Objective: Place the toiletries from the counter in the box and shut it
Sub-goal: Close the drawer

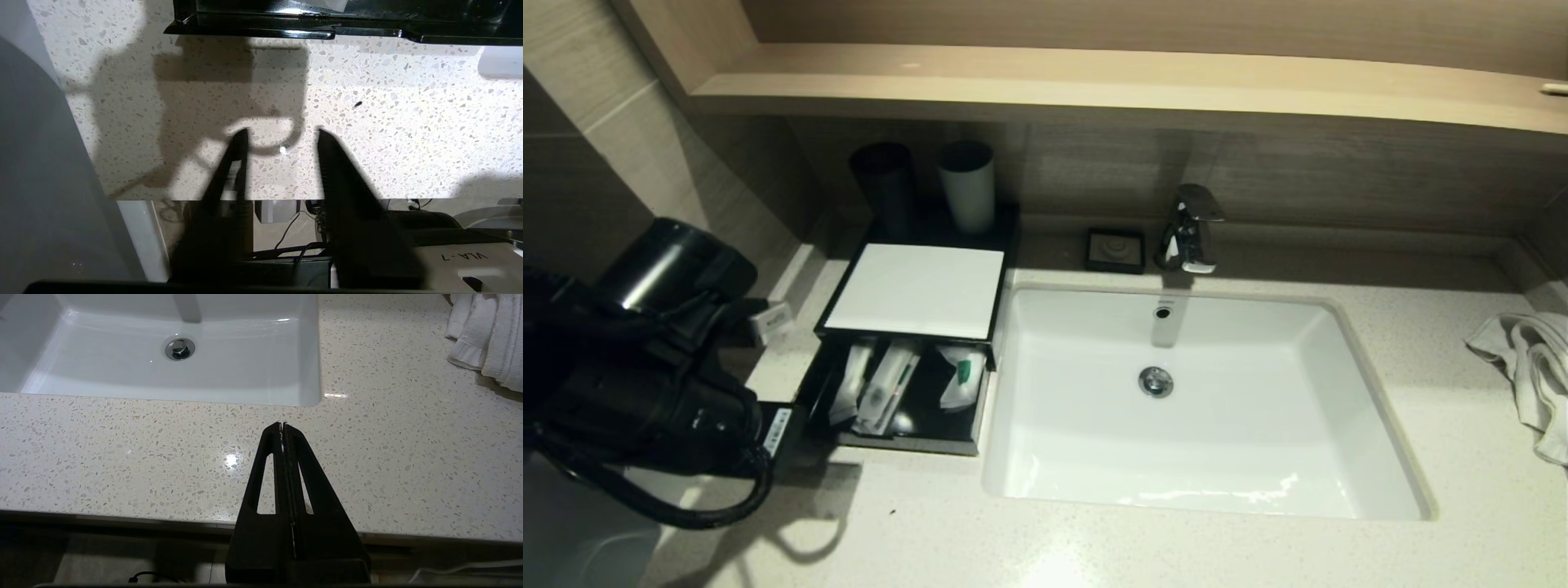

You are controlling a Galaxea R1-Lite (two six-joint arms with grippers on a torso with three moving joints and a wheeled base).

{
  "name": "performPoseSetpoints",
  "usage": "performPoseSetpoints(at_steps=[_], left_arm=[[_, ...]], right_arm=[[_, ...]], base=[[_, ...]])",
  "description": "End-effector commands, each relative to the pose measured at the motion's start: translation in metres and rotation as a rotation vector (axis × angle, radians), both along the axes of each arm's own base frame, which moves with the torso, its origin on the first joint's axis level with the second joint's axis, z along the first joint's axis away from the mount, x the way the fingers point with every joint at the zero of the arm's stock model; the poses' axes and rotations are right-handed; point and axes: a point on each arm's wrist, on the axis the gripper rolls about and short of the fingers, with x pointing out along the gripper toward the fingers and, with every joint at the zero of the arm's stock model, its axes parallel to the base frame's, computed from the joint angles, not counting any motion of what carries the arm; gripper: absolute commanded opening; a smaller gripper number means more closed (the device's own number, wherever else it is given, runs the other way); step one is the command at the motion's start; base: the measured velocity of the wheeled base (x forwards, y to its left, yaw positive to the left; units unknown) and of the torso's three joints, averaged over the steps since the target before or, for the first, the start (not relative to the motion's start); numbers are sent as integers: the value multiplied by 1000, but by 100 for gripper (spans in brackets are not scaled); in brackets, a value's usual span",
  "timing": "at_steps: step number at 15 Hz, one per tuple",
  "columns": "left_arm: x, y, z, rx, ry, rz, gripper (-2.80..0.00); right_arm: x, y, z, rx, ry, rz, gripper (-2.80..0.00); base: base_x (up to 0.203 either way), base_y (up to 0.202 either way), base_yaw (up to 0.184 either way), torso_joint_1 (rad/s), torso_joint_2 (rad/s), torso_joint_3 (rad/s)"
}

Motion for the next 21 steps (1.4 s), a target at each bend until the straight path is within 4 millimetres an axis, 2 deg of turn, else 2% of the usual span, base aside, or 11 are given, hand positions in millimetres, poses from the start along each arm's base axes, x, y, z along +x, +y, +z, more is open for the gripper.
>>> performPoseSetpoints(at_steps=[1, 21], left_arm=[[-2, 1, -10, 6, 30, 7, -280], [27, -13, -36, -3, 94, 47, -280]], right_arm=[[0, 0, 0, -1, 0, -1, -280], [0, 0, 0, -1, 0, 0, -280]], base=[[0, 0, 0, 0, 0, 0], [0, 0, 0, 0, 0, 0]])
